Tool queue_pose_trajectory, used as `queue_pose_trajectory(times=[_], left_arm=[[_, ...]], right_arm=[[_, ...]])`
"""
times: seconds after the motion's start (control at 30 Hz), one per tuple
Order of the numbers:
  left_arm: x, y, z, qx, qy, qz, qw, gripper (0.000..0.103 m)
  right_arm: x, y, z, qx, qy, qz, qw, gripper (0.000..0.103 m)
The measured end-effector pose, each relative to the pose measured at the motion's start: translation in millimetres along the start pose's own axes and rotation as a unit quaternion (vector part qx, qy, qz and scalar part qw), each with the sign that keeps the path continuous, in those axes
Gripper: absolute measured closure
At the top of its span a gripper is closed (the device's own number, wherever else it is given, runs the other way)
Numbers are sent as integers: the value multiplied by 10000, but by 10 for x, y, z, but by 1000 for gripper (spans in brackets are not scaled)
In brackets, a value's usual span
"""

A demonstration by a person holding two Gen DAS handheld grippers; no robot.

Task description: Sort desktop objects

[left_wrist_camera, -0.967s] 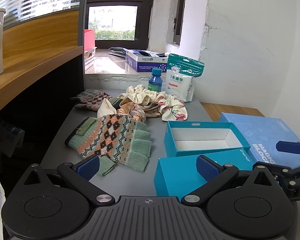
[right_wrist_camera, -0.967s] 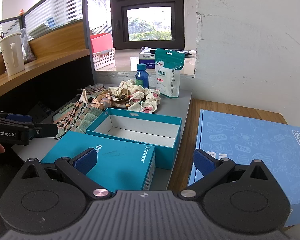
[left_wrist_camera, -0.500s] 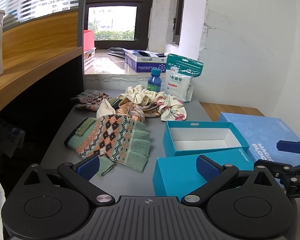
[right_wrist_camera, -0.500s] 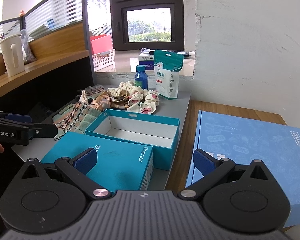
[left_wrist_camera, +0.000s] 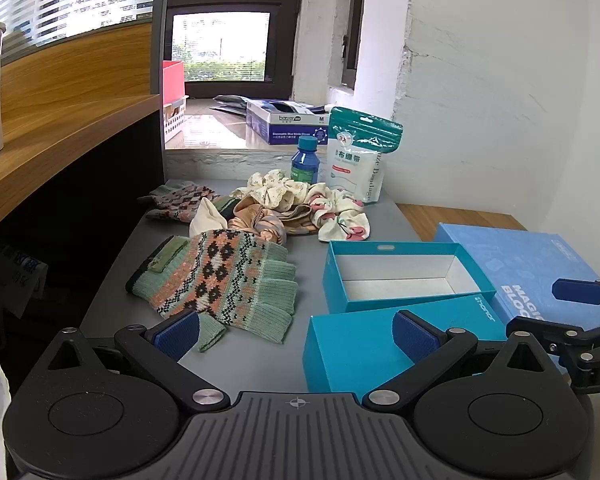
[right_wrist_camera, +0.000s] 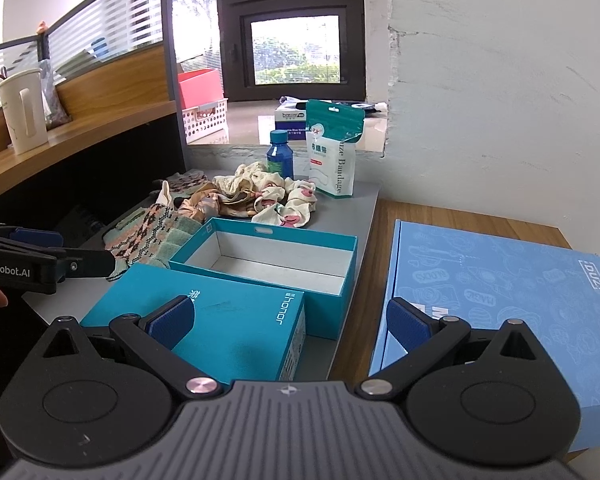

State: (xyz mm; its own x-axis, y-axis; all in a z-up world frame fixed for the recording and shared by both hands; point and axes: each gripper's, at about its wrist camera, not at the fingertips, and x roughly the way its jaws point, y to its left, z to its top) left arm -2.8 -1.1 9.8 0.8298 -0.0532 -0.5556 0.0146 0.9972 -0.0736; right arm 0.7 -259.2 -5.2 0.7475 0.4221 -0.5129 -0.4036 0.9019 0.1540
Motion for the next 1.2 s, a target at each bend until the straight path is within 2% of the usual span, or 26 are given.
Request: queue_pose_trajectory(times=[1.2], left_arm=[[26, -25, -34, 50, 53, 7, 10000, 0]], right_arm=[[40, 11, -11, 31, 19, -5, 10000, 0]])
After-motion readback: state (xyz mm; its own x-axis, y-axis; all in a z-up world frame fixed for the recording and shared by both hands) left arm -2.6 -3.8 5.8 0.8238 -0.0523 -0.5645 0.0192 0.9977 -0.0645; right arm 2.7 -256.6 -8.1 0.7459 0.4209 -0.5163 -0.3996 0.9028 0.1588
